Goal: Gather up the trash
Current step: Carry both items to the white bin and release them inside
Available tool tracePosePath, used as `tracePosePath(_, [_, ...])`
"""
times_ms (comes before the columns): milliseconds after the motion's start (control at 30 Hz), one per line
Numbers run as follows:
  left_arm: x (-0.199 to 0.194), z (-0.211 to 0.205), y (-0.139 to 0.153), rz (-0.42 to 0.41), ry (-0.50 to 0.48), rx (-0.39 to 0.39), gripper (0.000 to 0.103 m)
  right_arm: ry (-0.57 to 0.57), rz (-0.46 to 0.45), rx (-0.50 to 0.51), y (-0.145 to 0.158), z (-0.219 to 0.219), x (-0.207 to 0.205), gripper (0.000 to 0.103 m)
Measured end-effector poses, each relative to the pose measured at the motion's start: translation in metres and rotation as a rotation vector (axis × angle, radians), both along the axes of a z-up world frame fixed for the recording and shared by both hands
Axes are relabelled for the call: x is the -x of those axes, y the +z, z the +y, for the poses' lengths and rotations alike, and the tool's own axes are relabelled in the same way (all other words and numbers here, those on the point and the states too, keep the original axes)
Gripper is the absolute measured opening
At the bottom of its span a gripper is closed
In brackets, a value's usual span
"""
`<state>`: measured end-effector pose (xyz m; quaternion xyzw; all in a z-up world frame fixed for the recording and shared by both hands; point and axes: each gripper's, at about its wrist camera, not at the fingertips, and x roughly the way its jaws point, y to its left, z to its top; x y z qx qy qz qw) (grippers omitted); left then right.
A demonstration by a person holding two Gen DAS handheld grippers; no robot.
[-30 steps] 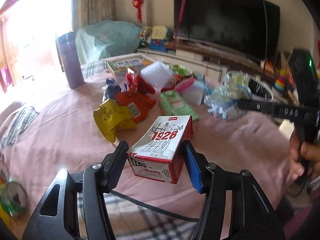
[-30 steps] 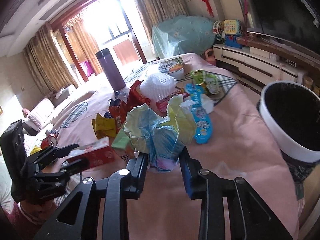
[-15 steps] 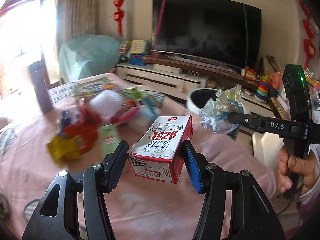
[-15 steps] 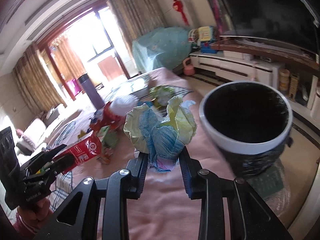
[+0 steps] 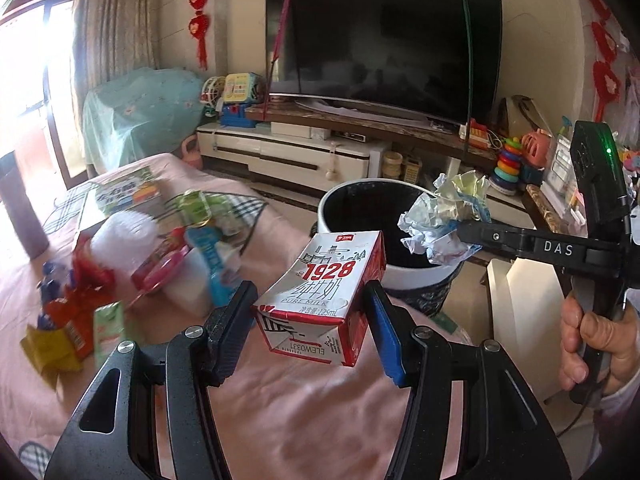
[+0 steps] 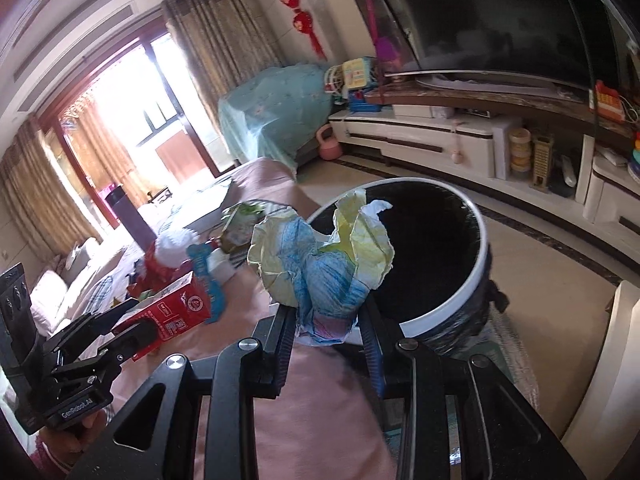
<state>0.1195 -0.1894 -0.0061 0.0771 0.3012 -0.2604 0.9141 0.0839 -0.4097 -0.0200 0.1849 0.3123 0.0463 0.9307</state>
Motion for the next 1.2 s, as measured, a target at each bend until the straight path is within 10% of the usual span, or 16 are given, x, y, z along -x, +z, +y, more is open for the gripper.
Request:
tracePosePath(867, [-0.085, -0.098, -0.019, 0.115, -0.051, -0.022, 0.055, -0.051, 0.111, 0.052, -0.015, -0.064, -0.059, 0.036])
tracePosePath(1200, [-0.077, -0.087, -0.023, 0.141, -0.045, -0.013, 0.069, -0.079, 0.117, 0.016, -0.018, -0.073, -0.057, 0.058])
